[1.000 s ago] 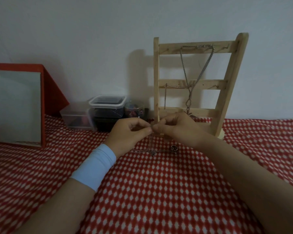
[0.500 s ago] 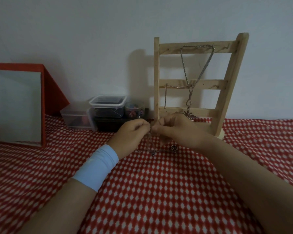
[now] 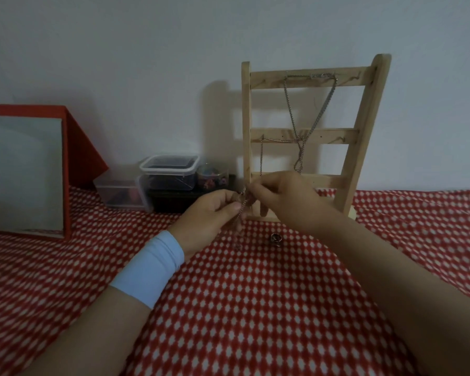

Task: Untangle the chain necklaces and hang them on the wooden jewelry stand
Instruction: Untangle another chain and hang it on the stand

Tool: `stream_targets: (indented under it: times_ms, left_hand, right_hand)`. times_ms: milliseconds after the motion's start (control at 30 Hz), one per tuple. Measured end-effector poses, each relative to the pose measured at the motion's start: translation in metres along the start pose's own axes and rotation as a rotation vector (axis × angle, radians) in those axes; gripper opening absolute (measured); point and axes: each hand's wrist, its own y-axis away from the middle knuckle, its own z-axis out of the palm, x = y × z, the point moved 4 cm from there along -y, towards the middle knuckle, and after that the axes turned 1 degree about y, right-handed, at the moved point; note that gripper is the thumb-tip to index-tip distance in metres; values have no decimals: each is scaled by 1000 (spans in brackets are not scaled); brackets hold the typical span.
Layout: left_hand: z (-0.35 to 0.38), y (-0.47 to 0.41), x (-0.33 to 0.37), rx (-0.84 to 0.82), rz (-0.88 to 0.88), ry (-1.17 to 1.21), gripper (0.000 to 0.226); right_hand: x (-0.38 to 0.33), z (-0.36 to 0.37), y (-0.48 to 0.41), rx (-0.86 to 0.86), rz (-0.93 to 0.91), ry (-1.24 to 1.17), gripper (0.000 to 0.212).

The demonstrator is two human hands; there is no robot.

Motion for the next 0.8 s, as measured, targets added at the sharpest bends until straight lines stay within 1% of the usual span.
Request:
stream_targets:
  times_ms: [67, 133, 200, 300, 367, 400, 433, 467, 567, 600, 633, 700, 800]
  left_hand:
    - [-3, 0, 1, 29, 17, 11, 24]
    - [-5, -2, 0, 42, 4, 38, 22]
    - [-8, -2, -1, 58, -27, 80, 18]
    - [-11, -2, -3, 53, -63, 157, 16]
    - [-14, -1, -3, 35, -90, 212, 16]
    - [-16, 0, -2, 40, -101, 217, 16]
    - [-18, 0, -2, 53, -110, 209, 16]
    - [-22, 0, -1, 77, -115, 184, 16]
    - [-35, 0, -2, 187, -133, 70, 13]
    - [-39, 0, -3, 214, -151, 68, 12]
    - [-41, 0, -4, 230, -172, 91, 12]
    - [-43, 0, -5, 247, -200, 116, 11]
    - [-42, 1, -9, 231, -243, 21, 12]
  right_hand:
    - [2, 2, 1, -47, 168, -302, 40]
    - [6, 5, 1, -91, 300, -502, 46]
    - [9, 5, 0, -102, 376, -692, 46]
    - [13, 0, 0, -94, 442, -989, 49]
    - [14, -4, 2, -126, 471, -1066, 46]
    - [15, -6, 3, -149, 471, -1039, 42]
    - [16, -8, 3, -159, 457, -959, 36]
    - [19, -12, 3, -144, 429, -795, 30]
    - [26, -25, -2, -50, 279, 21, 22]
    - [27, -27, -4, -60, 249, 188, 19]
    - [29, -27, -4, -88, 242, 270, 14]
    - [31, -27, -4, -181, 252, 349, 7]
    - [28, -22, 0, -431, 273, 399, 20]
